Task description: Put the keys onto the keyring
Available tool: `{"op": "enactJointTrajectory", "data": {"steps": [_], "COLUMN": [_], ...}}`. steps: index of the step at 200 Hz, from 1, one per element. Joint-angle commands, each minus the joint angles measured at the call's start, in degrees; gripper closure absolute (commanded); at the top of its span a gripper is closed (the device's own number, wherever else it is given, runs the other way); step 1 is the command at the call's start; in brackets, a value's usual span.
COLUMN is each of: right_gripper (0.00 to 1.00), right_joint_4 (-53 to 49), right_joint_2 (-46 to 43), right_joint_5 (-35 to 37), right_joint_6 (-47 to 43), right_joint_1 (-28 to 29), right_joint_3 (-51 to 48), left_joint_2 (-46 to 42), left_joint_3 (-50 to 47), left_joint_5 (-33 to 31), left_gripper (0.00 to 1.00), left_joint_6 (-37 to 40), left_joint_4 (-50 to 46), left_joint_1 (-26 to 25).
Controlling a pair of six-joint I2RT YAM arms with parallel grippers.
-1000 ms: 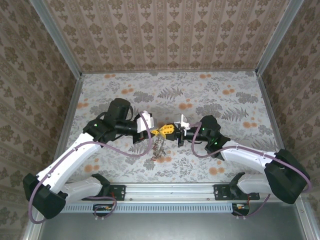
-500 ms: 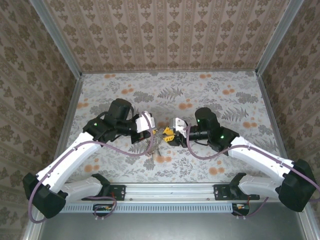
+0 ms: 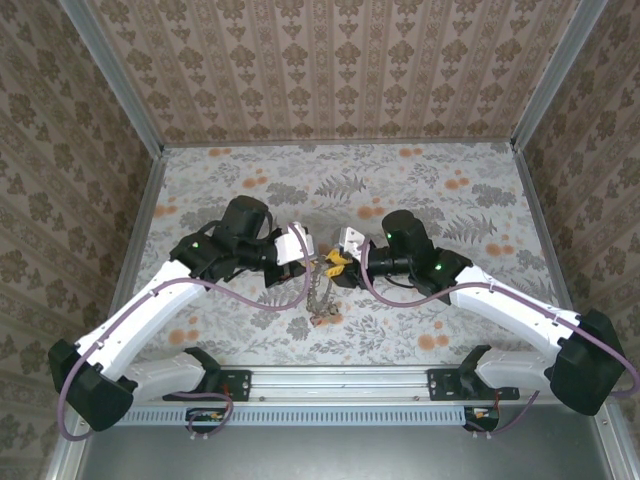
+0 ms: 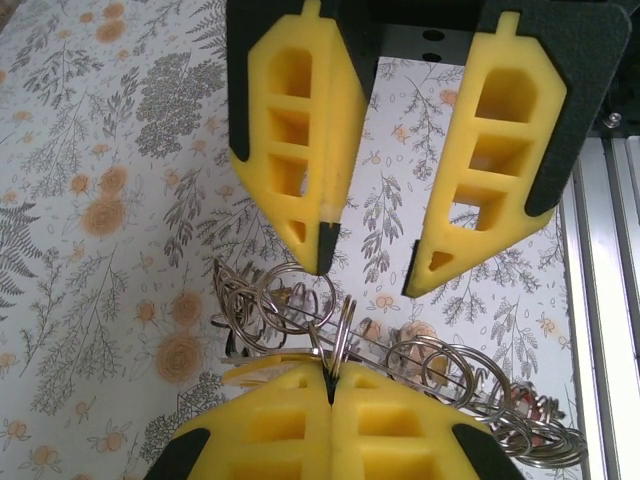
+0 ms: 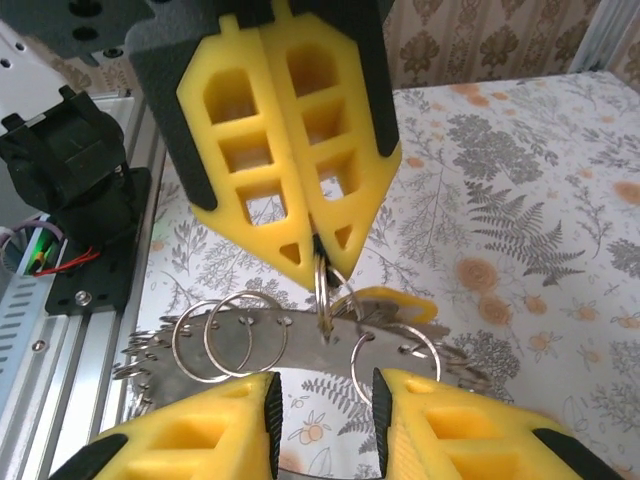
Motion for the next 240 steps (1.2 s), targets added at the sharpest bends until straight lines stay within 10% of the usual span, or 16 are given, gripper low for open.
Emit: {"op": "enactJointTrajectory", "data": {"steps": [1, 155, 189, 240], "right_gripper": [0.68, 1.0, 1.0, 1.0], "right_joint_4": [3.45, 6.46, 14.03, 21.54], "right_joint_2": [0.47, 3.87, 1.82, -1.98], "right_joint_5": [0.2, -1.72, -6.15, -5.86], "right_joint_6": [0.71, 1.95, 3.33, 1.88], "right_joint_1": [0.42, 2.55, 2.5, 2.55], "right_joint_3": [0.74, 1.27, -1.74, -5.74], "left_joint_2": [0.3, 1.03, -3.59, -14.76], "left_joint_3": [2.59, 2.27, -1.37, -8.09], "left_joint_5": [2.59, 4.97, 11.46, 19.33], "left_gripper": [1.0, 1.0, 0.63, 0.4], "left_joint_6": [0.57, -0.03, -1.66, -11.09], "left_joint_4": [-0.15, 0.51, 4.09, 10.43], "left_joint_1": [-0.35, 0.36, 3.01, 10.4]}}
